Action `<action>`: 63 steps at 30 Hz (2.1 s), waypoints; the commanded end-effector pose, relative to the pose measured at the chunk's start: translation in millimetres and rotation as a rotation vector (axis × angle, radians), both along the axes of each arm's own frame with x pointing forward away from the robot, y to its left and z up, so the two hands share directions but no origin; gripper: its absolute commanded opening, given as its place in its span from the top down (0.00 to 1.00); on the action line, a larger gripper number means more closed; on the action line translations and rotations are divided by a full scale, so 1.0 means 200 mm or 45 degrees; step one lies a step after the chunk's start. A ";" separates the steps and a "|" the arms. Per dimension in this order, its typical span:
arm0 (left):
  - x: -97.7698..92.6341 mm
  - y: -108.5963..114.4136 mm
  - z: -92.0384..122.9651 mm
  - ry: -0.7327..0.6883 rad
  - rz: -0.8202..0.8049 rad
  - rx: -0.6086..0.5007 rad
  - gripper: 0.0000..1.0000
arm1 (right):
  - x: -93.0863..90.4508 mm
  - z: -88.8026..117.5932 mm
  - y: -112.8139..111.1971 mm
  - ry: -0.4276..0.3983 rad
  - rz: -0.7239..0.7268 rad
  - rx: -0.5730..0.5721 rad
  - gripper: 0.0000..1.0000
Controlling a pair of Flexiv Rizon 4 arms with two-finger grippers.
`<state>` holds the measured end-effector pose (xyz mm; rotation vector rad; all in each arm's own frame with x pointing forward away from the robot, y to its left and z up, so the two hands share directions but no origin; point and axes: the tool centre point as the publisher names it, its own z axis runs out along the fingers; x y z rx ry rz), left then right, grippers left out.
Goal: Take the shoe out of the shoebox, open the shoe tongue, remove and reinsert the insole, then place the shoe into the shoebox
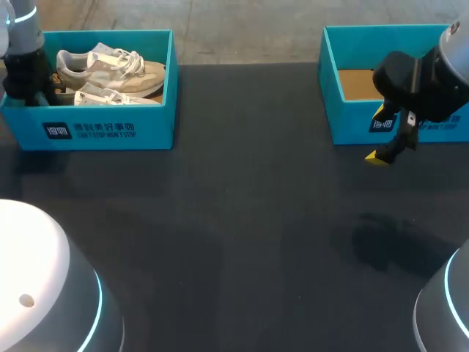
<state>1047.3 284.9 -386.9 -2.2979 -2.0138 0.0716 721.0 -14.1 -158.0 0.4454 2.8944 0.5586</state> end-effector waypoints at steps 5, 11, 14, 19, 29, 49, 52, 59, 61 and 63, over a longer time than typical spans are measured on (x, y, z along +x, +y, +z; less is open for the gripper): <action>0.01 0.01 0.00 0.019 -0.011 -0.006 1.00 | 0.01 0.00 0.00 0.003 -0.001 -0.002 0.00; 0.00 0.01 0.06 0.021 -0.039 -0.011 1.00 | 0.01 0.00 0.00 0.003 -0.001 -0.002 0.00; 0.00 0.00 0.11 0.016 -0.061 -0.010 1.00 | 0.01 0.00 0.00 0.003 -0.001 -0.002 0.00; 0.00 -0.01 0.19 -0.003 -0.074 0.005 1.00 | 0.01 0.00 0.00 0.003 -0.001 -0.002 0.00; 0.02 0.00 0.40 -0.040 -0.071 0.014 1.00 | 0.01 0.00 0.00 0.003 -0.001 -0.002 0.00; 0.06 0.01 0.74 0.025 -0.083 0.046 1.00 | 0.01 0.00 0.00 0.003 -0.001 -0.002 0.00; 0.06 0.01 0.78 0.021 -0.068 0.050 1.00 | 0.01 0.00 0.00 0.003 -0.001 -0.002 0.00; 0.04 0.02 0.86 0.003 -0.049 0.059 1.00 | 0.01 0.00 0.00 0.003 -0.001 -0.002 0.00; 0.05 0.03 0.88 -0.009 -0.040 0.064 1.00 | 0.01 0.00 0.00 0.003 -0.001 -0.002 0.00; 0.06 0.05 0.92 -0.020 -0.030 0.067 1.00 | 0.01 0.00 0.00 0.003 -0.001 -0.002 0.00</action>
